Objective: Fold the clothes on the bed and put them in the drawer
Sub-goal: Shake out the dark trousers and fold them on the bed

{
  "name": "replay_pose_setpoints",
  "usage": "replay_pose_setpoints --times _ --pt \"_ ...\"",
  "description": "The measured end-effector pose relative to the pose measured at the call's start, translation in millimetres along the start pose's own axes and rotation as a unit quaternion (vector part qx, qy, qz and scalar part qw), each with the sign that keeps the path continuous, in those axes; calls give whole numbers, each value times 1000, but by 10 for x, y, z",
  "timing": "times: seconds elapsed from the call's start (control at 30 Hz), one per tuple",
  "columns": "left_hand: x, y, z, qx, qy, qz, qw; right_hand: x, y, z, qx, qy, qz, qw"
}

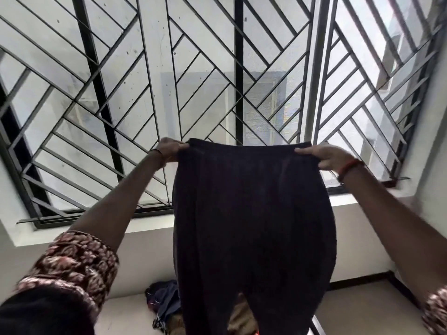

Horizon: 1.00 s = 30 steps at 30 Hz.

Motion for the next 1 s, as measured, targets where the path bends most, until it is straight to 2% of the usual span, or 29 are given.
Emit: replay_pose_setpoints --times 0.07,0.17,0.37,0.5,0.67,0.77,0.83,0.9,1.0 --pt "117 -1 -158 -29 24 33 999 -74 -121 -73 -52 -3 9 999" --pt "183 108 -377 -51 116 59 990 -121 -215 -251 -88 -53 18 995" --pt "-3 283 -811 7 220 18 975 -6 -278 -755 -88 -122 69 986" --pt "-426 370 -1063 38 233 -55 970 308 -162 -1139 -69 -200 130 969" --pt "-755 328 -1154 68 174 -115 976 606 -67 -1259 -76 -199 148 966" --pt "-882 303 -1178 94 167 -135 972 760 79 -1288 -34 -184 159 969" --pt "-943 284 -1142 78 153 -146 974 837 143 -1311 -13 -157 180 971" --pt "-959 259 -1141 80 190 -126 970 866 160 -1267 -37 -146 181 972" --pt "-1019 244 -1175 124 235 -105 958 906 157 -1120 -93 -168 159 968"
Point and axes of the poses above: each hand's wrist, its own y-axis away from the middle knuckle, its own z-axis out of the back of the hand, x = y × z, the point moved 8 cm from there along -y, towards the middle knuckle, and after that the axes turned 7 degrees about -z, right-handed, at the moved point
